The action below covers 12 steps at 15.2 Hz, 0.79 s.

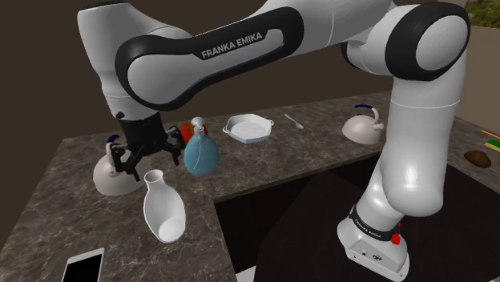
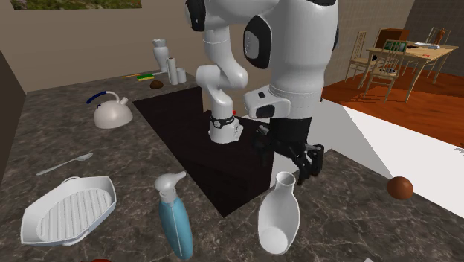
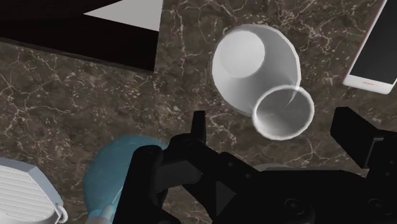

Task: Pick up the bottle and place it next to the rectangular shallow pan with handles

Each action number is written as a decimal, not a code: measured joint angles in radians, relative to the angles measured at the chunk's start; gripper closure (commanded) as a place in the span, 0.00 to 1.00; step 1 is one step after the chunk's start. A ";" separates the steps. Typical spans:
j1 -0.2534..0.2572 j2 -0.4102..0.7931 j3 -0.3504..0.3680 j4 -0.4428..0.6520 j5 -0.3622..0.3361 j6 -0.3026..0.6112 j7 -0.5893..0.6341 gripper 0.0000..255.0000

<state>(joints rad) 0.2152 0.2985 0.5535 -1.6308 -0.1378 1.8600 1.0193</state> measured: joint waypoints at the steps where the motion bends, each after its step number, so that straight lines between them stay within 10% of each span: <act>1: 0.010 0.020 -0.001 0.020 -0.010 -0.002 0.011 0.00; 12: 0.020 0.064 -0.009 -0.030 -0.035 0.086 0.032 0.00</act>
<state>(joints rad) 0.2357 0.3627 0.5441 -1.6605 -0.1726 1.9458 1.0510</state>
